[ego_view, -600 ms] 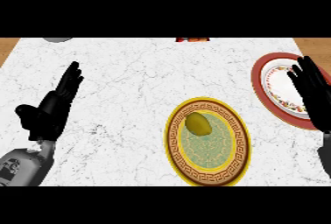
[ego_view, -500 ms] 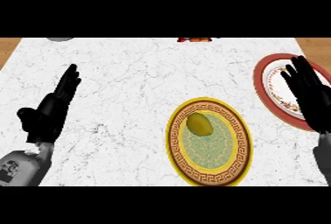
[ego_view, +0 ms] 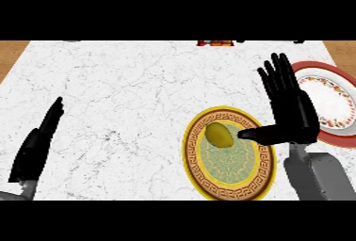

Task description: Pick the lemon from the plate and place it in the plate

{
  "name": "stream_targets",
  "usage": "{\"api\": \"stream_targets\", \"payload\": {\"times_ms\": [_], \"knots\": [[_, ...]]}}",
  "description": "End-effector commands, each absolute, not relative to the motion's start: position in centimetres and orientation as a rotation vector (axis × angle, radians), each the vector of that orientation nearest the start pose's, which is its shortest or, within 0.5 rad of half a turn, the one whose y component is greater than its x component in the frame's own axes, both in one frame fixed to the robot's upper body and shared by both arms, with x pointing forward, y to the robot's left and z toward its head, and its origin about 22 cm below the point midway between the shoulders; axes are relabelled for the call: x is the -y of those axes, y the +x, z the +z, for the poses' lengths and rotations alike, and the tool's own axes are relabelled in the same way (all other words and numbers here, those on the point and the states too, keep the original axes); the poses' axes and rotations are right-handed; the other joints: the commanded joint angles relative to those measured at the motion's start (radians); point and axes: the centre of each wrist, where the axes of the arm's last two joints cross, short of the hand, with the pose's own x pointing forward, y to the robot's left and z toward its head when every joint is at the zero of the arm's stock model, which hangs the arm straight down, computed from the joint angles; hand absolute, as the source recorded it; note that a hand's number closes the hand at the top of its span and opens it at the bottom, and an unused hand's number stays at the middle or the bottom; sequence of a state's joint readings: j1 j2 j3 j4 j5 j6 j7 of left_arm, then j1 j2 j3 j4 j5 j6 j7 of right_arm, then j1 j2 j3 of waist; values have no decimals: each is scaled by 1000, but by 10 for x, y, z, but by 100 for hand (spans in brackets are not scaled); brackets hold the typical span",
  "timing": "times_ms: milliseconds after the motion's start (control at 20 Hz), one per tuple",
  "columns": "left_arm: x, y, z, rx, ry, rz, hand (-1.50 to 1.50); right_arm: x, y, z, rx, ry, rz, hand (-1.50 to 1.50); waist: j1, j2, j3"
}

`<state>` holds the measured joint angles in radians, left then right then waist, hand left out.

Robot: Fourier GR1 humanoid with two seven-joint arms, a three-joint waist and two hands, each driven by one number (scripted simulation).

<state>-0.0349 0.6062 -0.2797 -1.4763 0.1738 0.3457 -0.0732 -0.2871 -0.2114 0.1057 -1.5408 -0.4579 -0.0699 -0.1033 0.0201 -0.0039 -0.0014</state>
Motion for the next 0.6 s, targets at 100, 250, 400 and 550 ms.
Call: {"api": "stream_targets", "payload": {"times_ms": [100,250,400,550], "knots": [[-334,215,-9,1502,478,-308,0,193,248,66,1949,335,-289,-150,-30,-1,1],[-333,199,-5,1512,477,-299,0,205,233,77,1951,351,-173,-150,-20,1,1],[-347,217,1,1519,476,-300,0,245,241,82,1876,378,80,-150,-24,3,1],[-331,199,-13,1503,452,-292,0,253,245,92,1821,253,325,-150,-16,2,0]]}}
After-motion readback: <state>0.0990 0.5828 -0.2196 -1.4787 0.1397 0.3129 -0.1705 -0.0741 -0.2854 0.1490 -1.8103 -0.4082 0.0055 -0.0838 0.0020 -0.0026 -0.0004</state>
